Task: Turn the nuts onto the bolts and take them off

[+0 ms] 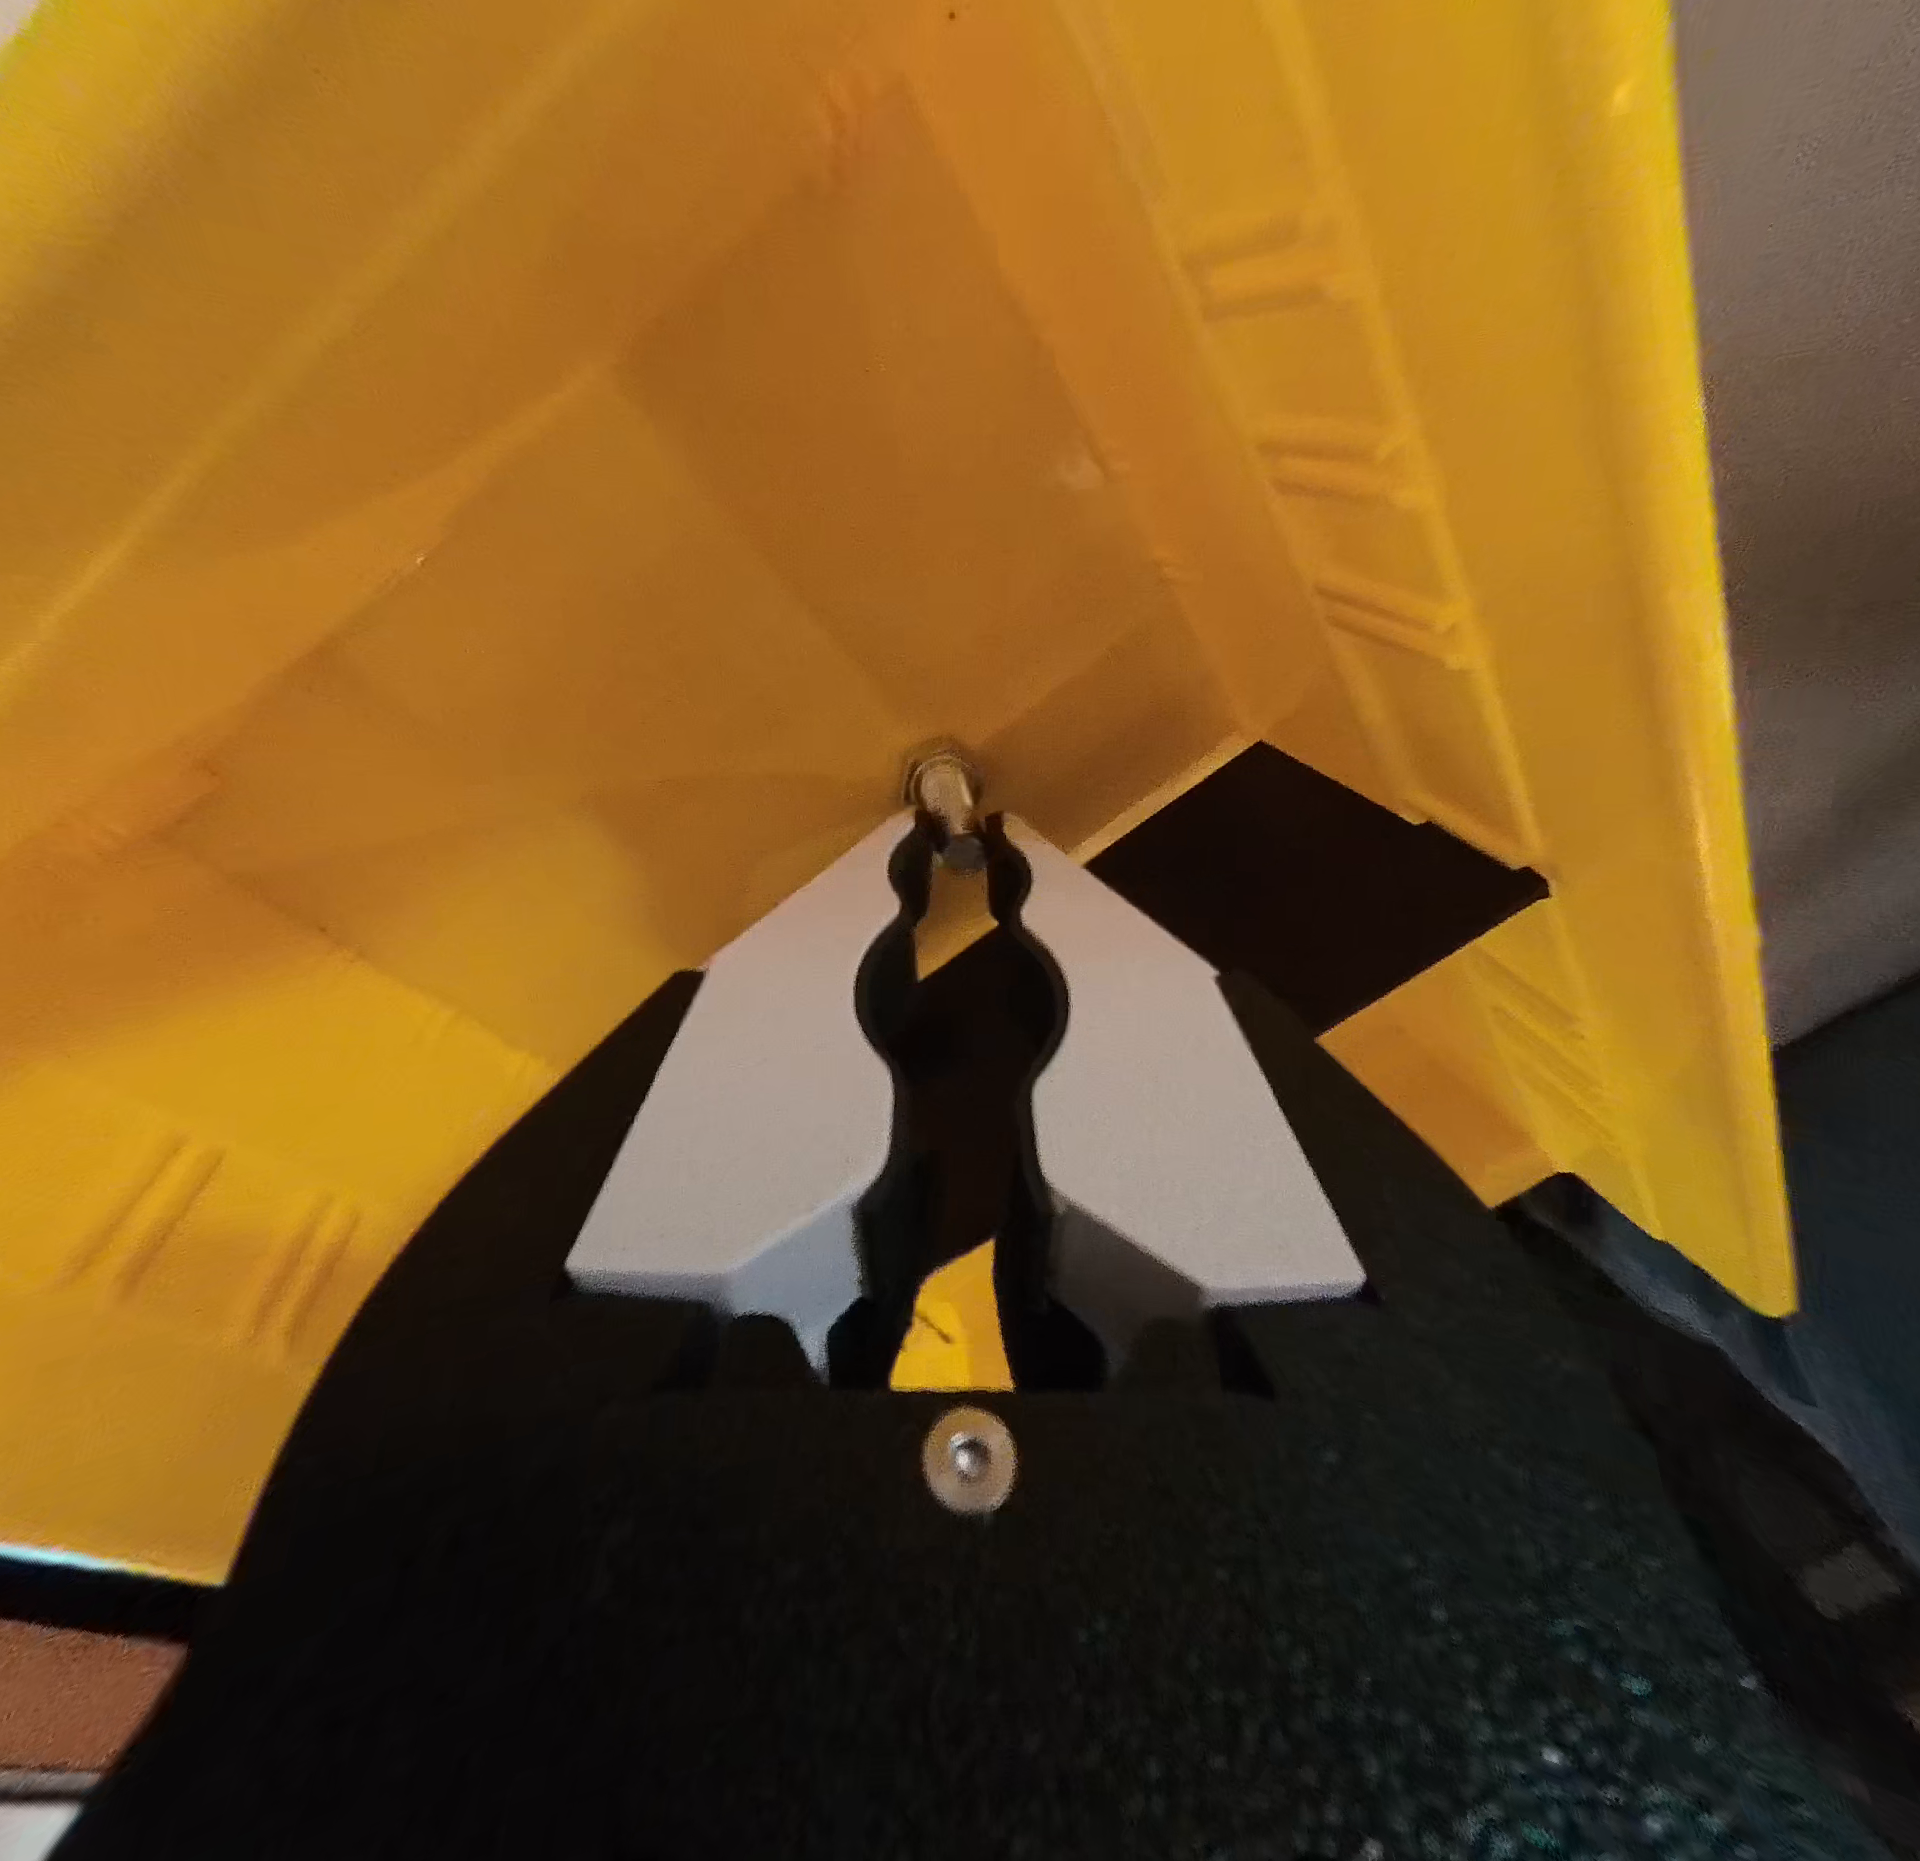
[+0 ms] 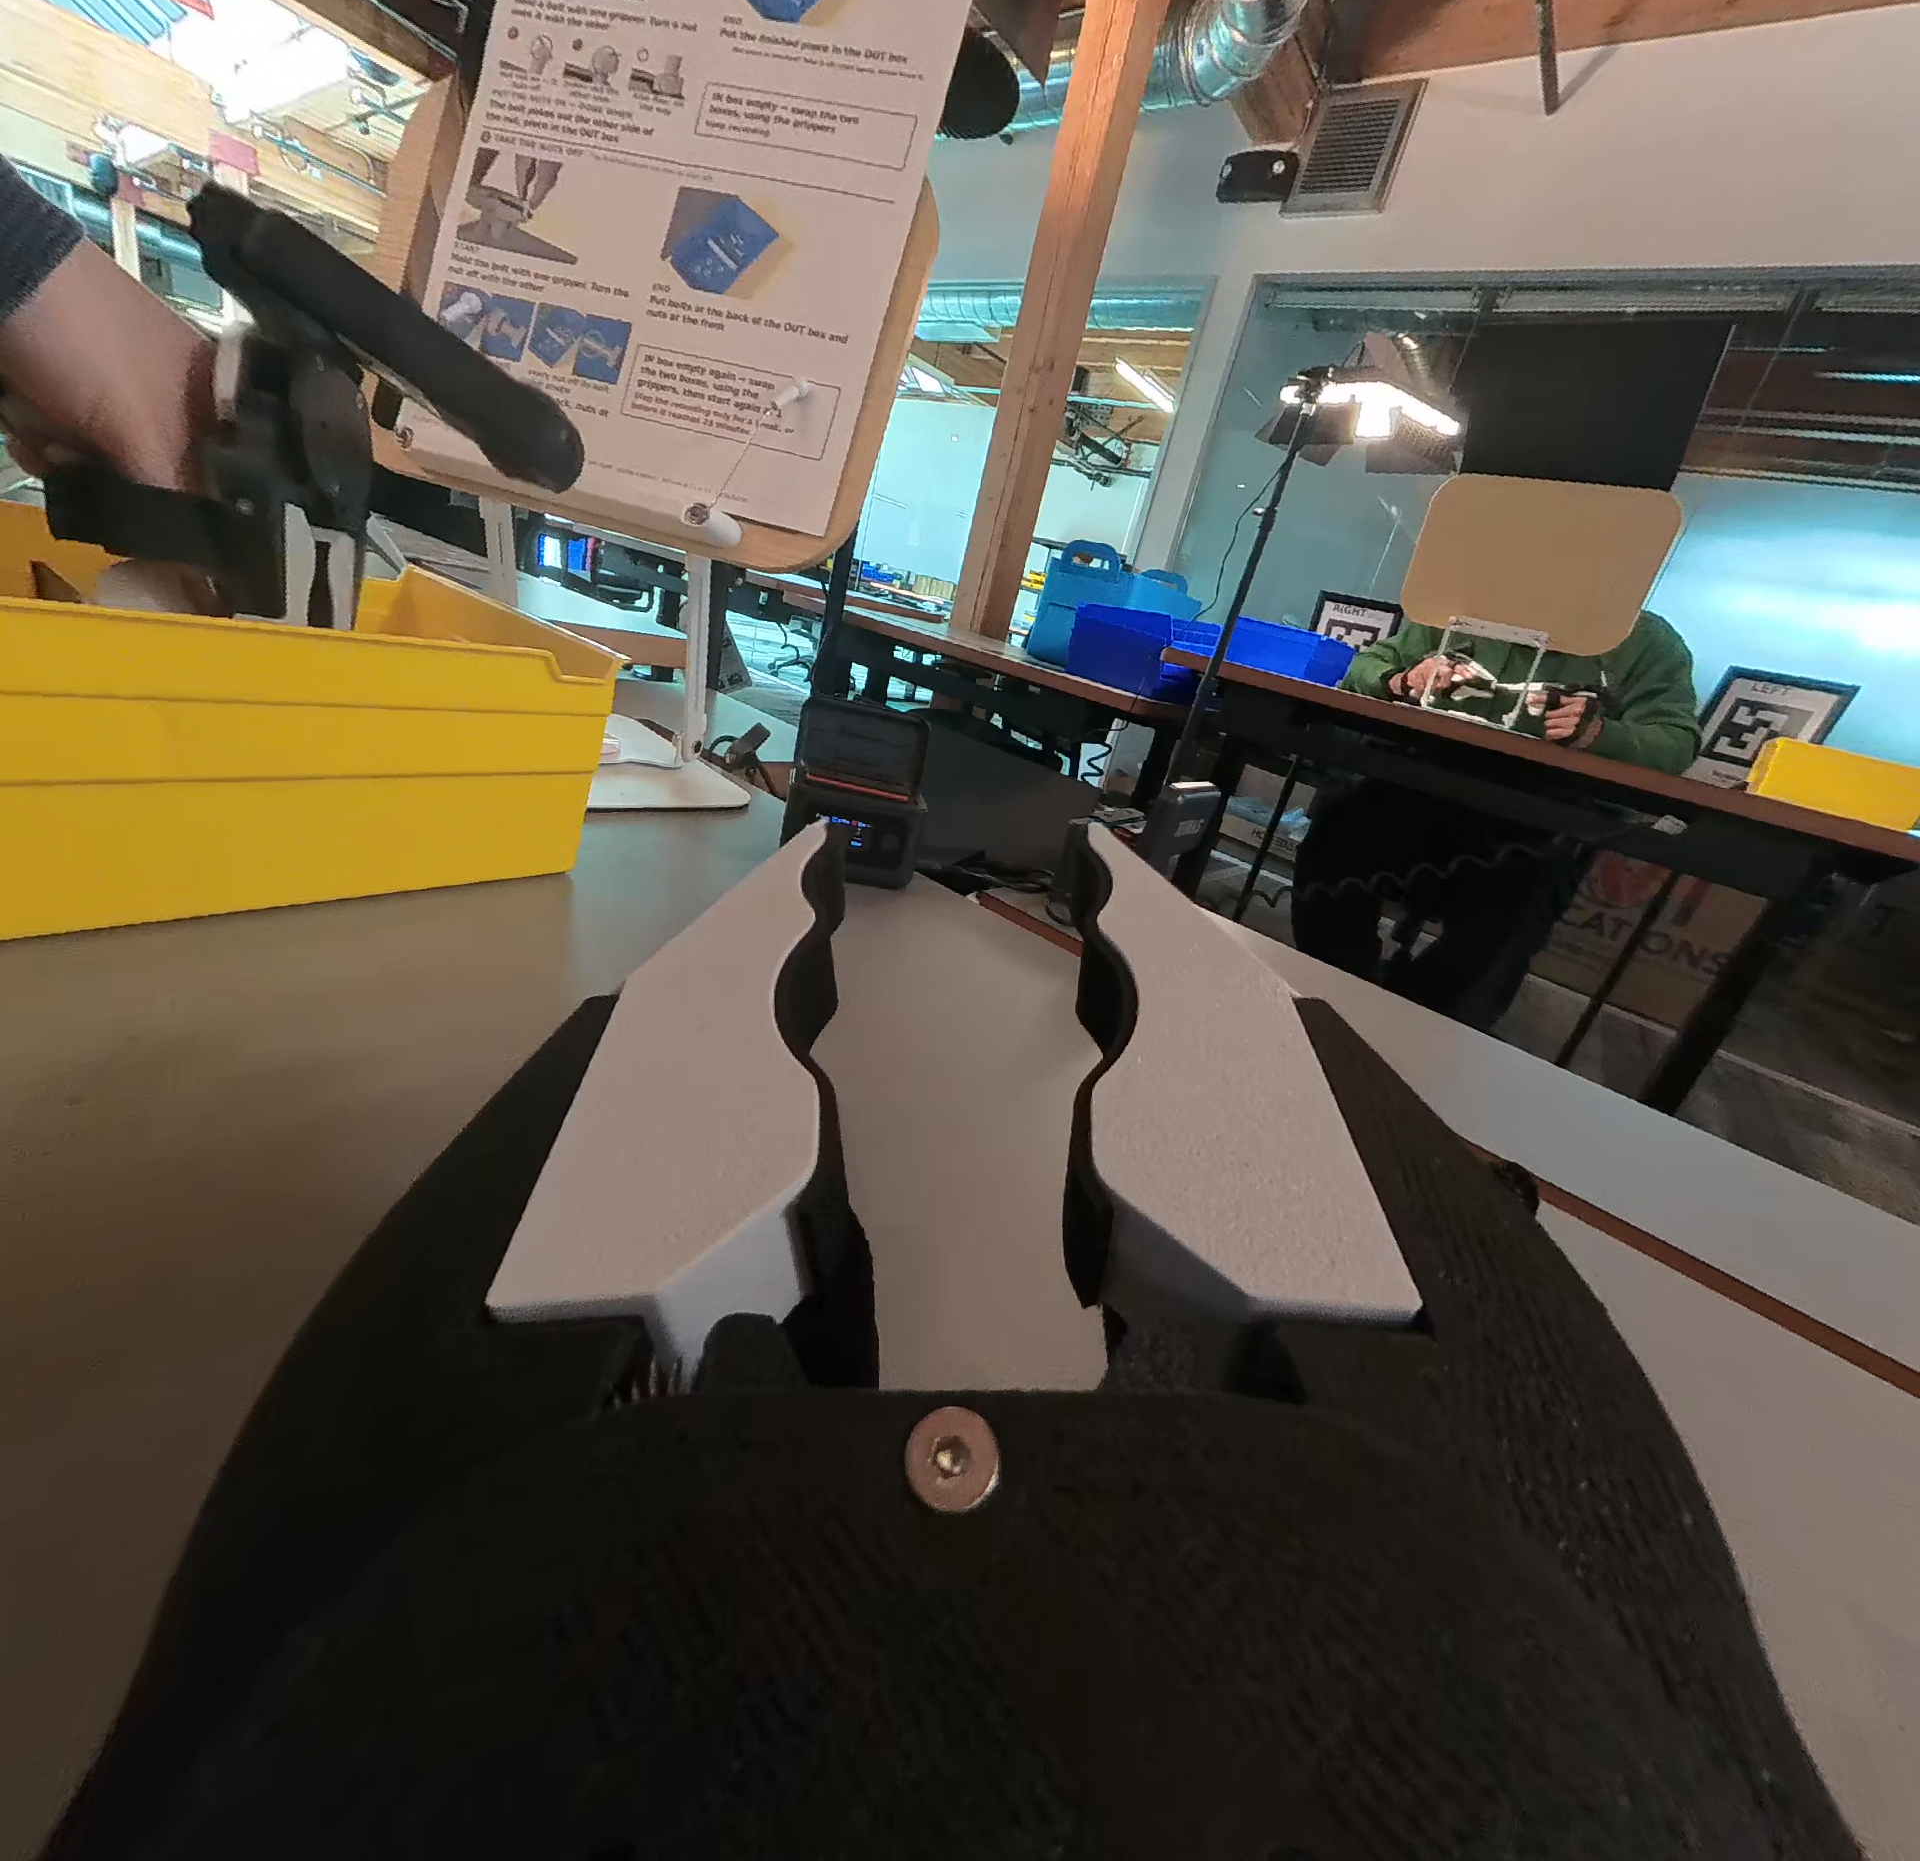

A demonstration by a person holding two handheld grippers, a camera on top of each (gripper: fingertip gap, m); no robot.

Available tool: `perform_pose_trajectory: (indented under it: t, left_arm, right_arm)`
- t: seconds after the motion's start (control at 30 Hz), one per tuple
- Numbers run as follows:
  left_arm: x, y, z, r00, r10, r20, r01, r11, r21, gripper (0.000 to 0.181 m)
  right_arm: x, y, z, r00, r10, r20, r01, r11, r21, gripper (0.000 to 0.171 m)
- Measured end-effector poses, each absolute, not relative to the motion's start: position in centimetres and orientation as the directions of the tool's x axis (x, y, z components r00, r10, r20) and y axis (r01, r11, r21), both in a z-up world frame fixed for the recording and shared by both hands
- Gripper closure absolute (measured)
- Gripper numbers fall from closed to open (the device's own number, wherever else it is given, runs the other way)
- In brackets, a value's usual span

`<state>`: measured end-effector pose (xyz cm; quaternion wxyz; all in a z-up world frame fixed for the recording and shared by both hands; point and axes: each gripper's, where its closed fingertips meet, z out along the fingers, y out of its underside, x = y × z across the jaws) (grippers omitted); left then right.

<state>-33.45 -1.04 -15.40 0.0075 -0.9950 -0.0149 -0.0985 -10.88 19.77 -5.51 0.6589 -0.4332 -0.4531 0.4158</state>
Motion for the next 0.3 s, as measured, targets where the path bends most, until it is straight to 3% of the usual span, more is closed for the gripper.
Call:
perform_pose_trajectory:
  t: [0.1,0.3]
  left_arm:
    - [-35.5,-1.1,-14.4,0.997,-0.064,0.031,-0.063,-0.998,-0.030,0.173]
    - [-33.5,2.7,-6.6,0.988,-0.119,-0.095,-0.143,-0.941,-0.306,0.174]
  right_arm:
    - [-11.0,19.5,-5.5,0.244,0.934,0.262,-0.152,0.303,-0.941,0.129]
    - [-11.2,19.6,-5.7,0.266,0.917,0.296,-0.128,0.338,-0.933,0.130]
